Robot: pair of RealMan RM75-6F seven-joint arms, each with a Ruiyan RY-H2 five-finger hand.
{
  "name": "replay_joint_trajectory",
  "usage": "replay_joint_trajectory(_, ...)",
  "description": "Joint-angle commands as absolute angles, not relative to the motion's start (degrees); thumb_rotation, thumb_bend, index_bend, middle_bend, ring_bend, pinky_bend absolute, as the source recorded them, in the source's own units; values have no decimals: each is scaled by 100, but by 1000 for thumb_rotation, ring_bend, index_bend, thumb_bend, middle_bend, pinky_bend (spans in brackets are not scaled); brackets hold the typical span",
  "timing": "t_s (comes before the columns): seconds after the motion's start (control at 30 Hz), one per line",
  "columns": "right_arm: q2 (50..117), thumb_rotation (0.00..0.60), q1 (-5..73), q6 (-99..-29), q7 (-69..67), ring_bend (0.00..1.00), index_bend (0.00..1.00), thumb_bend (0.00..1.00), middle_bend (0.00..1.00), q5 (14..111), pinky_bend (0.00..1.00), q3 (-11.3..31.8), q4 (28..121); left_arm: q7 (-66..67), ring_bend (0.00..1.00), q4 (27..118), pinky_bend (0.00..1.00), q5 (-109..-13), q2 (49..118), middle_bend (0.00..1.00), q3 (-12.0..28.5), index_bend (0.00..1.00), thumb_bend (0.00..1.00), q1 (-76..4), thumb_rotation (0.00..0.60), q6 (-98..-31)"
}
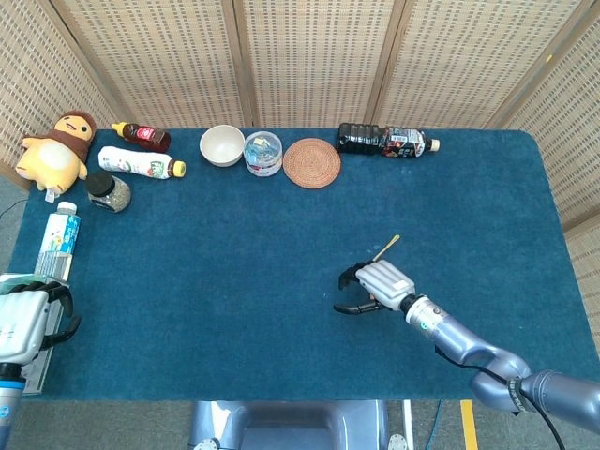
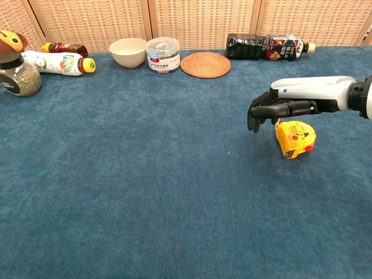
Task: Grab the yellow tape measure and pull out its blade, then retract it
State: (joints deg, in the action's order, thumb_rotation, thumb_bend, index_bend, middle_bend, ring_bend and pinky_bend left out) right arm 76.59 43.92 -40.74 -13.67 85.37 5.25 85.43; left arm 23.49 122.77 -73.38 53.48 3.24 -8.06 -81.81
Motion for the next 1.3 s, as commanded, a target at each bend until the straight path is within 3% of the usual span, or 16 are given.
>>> replay_joint_trajectory(0.03,7698,0,4412,-4044,-1361,293,337,227,348,8493,291,491,8487,2346,404,12274,373,-7342,5348,521,320,642,273,-805,600,-8187)
replay_joint_trajectory(0.9,7630,0,4350,-3891,-1023,305,337,228,350,7908,298,275,8022,2355,404,12258,373,-7385,5416,521,273,642,273,-845,600,-8183)
replay_joint_trajectory(1.3,7412,2,4112,-4285,-840,292,322,228,340,7776,305,307,8043,2374,404,12294,373,-7432,5439,521,279,642,273,-889,600,-8177)
